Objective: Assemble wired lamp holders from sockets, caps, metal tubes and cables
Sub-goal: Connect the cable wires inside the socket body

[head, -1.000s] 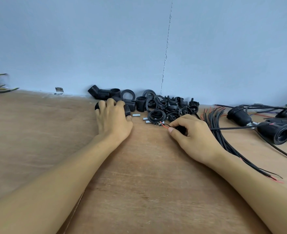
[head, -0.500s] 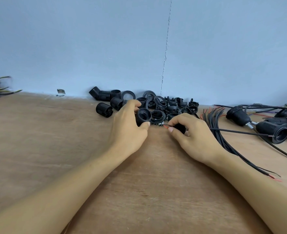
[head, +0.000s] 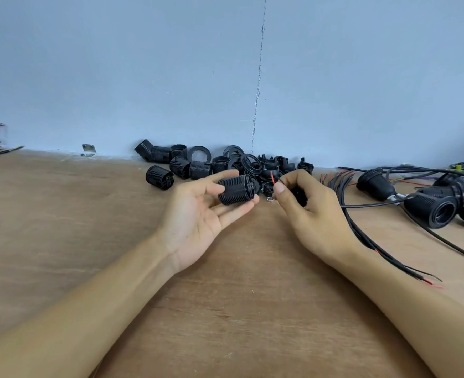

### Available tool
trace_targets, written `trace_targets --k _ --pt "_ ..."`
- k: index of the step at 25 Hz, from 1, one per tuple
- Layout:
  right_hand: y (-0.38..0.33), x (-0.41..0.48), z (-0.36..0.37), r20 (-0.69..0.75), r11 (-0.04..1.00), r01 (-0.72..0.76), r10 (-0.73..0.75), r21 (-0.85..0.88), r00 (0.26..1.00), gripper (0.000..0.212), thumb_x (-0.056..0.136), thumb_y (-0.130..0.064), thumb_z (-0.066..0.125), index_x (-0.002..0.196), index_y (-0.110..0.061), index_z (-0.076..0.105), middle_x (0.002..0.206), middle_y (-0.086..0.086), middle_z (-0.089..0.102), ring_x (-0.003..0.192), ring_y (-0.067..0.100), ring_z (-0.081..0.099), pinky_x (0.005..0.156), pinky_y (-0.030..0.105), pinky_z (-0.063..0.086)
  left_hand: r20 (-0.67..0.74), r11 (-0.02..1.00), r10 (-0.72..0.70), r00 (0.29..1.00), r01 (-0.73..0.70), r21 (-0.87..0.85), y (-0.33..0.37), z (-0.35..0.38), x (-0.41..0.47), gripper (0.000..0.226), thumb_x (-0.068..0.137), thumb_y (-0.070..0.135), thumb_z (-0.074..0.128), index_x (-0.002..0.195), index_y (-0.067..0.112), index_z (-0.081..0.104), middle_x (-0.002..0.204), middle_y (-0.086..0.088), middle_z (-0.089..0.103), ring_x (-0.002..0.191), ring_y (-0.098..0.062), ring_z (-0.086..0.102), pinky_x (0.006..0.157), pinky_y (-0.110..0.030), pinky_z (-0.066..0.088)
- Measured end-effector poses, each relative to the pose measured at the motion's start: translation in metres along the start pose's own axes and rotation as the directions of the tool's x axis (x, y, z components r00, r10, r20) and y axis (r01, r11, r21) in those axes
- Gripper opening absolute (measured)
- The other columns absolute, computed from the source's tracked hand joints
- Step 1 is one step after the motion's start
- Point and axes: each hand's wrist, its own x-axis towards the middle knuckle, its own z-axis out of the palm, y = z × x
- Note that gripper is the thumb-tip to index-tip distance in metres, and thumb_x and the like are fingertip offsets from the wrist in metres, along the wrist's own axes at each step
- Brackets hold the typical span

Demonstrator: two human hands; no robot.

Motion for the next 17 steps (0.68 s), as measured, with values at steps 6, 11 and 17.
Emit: trace_targets --k 6,11,17 --pt "-0.007 0.000 0.007 0.141 0.986 -0.103 0.085 0.130 0.986 0.015 0.100 -0.018 0.060 0.108 -0.023 0.072 0.097 -0.011 0.073 0.094 0.002 0.064 0.089 0.018 0.046 -0.005 0.982 0.026 1.000 -0.025 0.187 -0.013 -0.004 0.003 0.051 0.060 -0.024 0.058 0.103 0.005 0.056 0.122 -0.027 0.067 0.109 -0.037 0.072 0.094 -0.045 0.060" --pt "-0.007 -0.001 0.005 0.163 0.979 -0.136 0.111 0.153 0.980 0.014 0.099 -0.018 0.061 0.103 -0.023 0.074 0.092 -0.008 0.074 0.090 0.006 0.064 0.085 0.021 0.046 0.077 0.494 0.223 0.972 -0.180 0.851 -0.022 -0.014 0.003 0.052 0.071 0.000 0.077 0.107 0.030 0.057 0.116 0.007 0.072 0.113 -0.011 0.066 0.100 -0.034 0.050" --pt "-0.007 -0.005 0.011 0.126 0.981 -0.111 0.091 0.161 0.988 0.012 0.098 -0.019 0.063 0.104 -0.022 0.074 0.091 -0.013 0.073 0.092 0.004 0.066 0.087 0.021 0.048 0.218 0.271 0.327 0.919 -0.313 0.910 -0.031 -0.012 0.004 0.063 0.074 -0.014 0.068 0.108 0.038 0.062 0.116 0.005 0.066 0.113 -0.012 0.066 0.100 -0.041 0.055"
